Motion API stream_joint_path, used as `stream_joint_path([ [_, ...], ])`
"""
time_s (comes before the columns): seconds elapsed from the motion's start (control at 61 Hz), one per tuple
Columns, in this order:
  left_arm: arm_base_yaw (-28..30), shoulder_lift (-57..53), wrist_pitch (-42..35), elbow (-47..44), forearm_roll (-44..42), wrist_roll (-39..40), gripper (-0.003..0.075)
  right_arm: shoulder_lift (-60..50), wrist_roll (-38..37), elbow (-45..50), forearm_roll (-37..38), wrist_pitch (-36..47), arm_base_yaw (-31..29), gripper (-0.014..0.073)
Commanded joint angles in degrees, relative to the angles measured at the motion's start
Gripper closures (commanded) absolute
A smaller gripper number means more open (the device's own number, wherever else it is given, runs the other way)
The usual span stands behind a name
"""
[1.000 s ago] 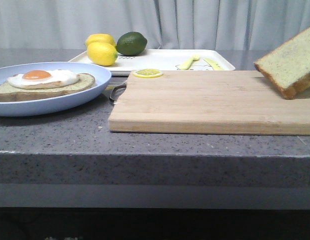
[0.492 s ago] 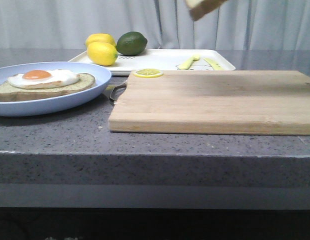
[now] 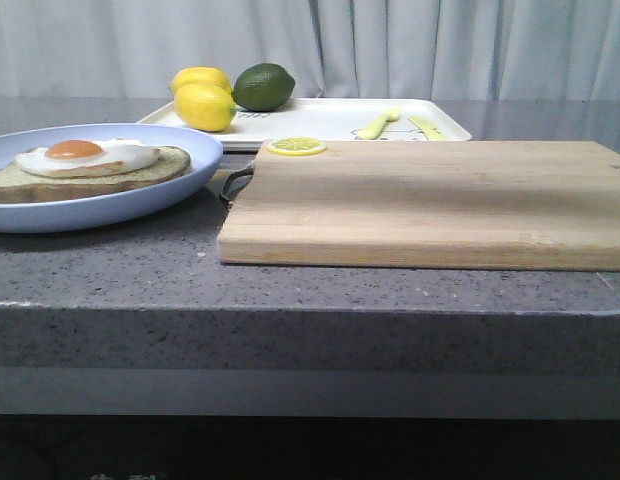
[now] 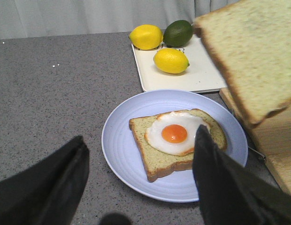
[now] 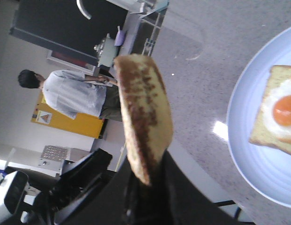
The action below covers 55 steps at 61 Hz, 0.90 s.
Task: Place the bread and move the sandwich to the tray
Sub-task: 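Lift the bread slice with the right gripper toward the blue plate, then lay the bread slice on top of the egg toast and release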
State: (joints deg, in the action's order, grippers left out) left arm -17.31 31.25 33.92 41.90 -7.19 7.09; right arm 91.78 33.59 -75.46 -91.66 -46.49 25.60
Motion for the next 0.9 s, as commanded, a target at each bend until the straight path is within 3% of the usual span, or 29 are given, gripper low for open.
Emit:
stream_joint_path([
  [0.0,-0.38,0.64,-5.00,1.66,0.16,0.04,0.0248,1.54,2.28,-6.09,-8.47,0.41,2.11,0.0529],
  [0.148,-0.38,0.64,-5.00,1.66,0.16,0.04,0.0248,8.28,2.20,-11.44,-11.25,0.16,4.32,0.0529],
  [0.443,-0.38,0.64,-4.81,1.66,0.16,0.04,0.0248,17.09,0.20,-12.03,-12.26,1.07,5.03,0.0527],
  [0.885,-0.38,0.64,-6.36,0.02,0.16,0.04,0.0248,19.02,-2.64,-11.45,-7.46,1.97,2.61,0.0527],
])
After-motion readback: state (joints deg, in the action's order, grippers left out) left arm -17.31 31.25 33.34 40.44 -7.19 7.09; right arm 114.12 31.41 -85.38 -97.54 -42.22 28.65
